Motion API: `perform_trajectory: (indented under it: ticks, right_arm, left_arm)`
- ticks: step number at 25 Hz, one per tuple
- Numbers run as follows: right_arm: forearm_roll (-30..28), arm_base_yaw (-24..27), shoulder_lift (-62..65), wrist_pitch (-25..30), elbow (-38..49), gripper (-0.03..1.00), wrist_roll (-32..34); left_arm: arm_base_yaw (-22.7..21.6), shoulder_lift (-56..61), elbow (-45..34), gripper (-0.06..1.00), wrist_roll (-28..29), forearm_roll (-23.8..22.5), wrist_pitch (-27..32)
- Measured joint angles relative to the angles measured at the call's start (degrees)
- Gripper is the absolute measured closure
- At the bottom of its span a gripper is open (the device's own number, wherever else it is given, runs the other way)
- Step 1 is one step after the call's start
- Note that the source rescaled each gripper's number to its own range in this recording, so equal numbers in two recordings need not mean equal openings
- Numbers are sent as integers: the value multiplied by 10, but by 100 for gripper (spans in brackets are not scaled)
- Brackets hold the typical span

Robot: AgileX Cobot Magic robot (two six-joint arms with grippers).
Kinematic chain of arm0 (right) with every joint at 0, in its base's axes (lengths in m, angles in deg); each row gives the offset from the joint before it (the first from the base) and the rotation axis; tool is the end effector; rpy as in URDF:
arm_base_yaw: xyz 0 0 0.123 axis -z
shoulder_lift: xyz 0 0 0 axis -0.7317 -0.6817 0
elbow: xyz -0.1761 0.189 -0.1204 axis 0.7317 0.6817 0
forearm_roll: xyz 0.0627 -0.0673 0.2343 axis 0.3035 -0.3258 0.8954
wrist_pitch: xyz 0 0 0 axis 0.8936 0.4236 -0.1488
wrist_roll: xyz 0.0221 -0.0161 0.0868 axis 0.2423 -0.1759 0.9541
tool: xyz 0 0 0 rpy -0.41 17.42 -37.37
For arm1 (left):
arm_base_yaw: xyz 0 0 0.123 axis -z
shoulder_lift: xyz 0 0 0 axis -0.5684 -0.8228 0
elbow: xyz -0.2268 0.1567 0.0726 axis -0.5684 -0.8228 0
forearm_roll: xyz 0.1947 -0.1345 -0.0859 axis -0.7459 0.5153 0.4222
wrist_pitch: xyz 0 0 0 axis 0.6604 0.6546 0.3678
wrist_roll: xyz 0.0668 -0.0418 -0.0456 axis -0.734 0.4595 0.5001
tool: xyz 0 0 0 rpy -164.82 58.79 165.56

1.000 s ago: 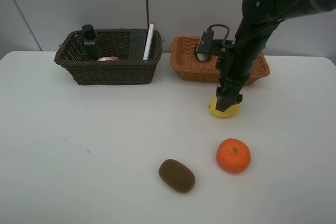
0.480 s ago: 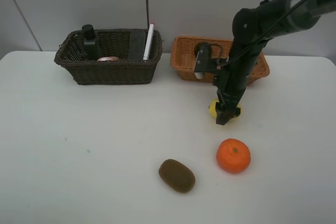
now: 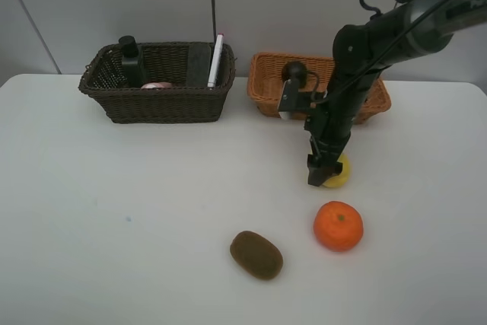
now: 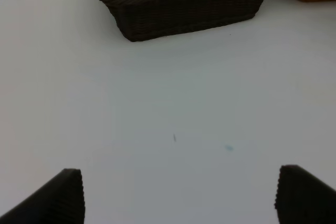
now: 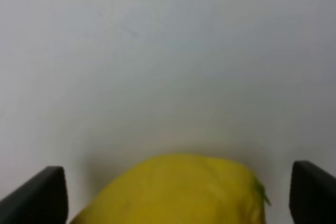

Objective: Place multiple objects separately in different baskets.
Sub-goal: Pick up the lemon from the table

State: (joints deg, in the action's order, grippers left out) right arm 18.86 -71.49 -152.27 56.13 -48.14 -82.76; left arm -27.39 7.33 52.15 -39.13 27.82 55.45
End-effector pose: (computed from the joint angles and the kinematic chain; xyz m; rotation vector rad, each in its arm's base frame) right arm 0.3483 0.1576 0.1125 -1.9694 2.3810 -0.0349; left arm -0.0078 -0.0044 0.2796 0.2202 2.0207 -0.1057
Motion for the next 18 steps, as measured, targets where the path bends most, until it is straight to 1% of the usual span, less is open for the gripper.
perform_trajectory:
  ticks: [13, 18]
  right_arm:
    - [3, 0, -28, -19, 0, -3, -1]
    - [34, 0, -29, -29, -1, -3, 0]
  left_arm:
    - [0, 0, 0, 1, 0, 0, 0]
    - [0, 0, 0, 1, 0, 0, 0]
